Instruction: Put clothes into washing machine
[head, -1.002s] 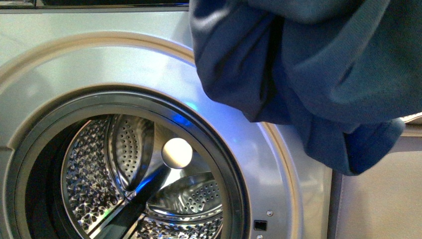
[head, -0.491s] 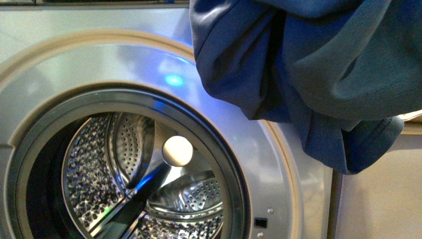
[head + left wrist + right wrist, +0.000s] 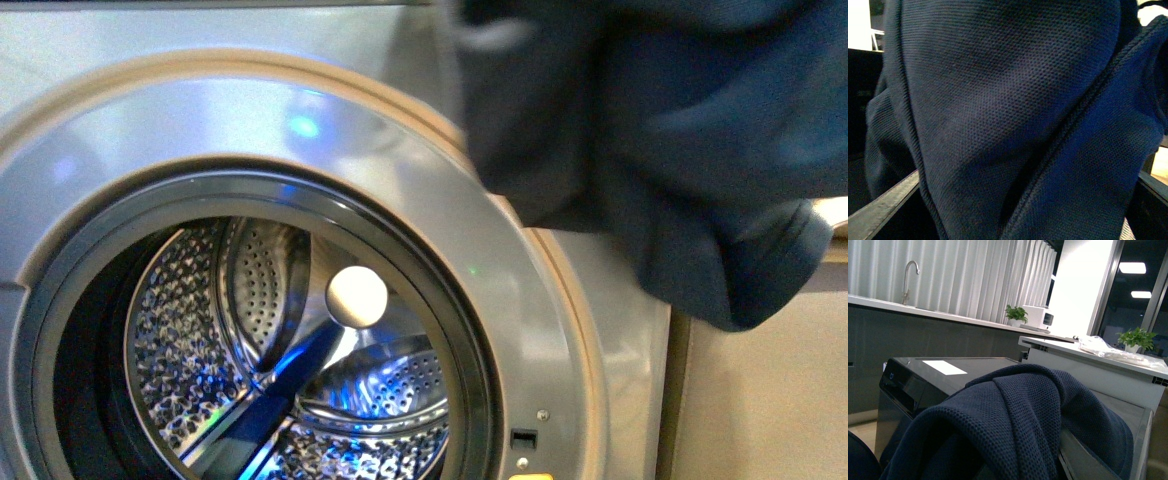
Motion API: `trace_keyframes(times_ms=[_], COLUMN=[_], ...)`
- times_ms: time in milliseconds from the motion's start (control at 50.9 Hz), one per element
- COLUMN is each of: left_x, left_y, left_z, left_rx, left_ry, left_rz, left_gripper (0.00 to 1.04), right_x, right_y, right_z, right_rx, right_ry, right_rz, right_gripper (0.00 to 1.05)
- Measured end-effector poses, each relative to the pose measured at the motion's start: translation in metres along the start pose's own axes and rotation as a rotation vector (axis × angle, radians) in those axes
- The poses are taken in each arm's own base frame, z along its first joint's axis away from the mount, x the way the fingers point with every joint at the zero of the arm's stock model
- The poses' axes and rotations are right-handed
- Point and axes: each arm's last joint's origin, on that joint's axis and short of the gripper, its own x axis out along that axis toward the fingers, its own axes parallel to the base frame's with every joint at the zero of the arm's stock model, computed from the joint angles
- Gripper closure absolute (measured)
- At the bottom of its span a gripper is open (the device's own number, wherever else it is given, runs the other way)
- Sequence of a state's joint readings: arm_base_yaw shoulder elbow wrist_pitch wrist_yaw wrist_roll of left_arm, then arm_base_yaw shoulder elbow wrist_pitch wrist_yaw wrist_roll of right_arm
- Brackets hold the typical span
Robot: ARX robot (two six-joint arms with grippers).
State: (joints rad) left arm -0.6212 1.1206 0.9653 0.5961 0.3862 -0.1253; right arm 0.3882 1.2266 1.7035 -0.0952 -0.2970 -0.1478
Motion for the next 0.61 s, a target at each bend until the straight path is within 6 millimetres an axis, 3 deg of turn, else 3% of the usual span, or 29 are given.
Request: trace_keyframes(times_ms=[236, 609], left_x=[0.019, 0.061], left_y=[-0.018, -0.024], left_z=[-0.004, -0.015], left_rx=[0.016, 0.059], left_ry=[-0.005, -0.028], left_rz=[-0.058, 0.123], left_gripper=[0.07, 0.07], right_x=[0.000, 0.000], right_y=[0.000, 0.000], right_z=[0.000, 0.000], right_rx=[-0.001, -0.005], right_ry=[-0.001, -0.001], right_rz=[-0.001, -0.005], right_gripper=[0.98, 0.98])
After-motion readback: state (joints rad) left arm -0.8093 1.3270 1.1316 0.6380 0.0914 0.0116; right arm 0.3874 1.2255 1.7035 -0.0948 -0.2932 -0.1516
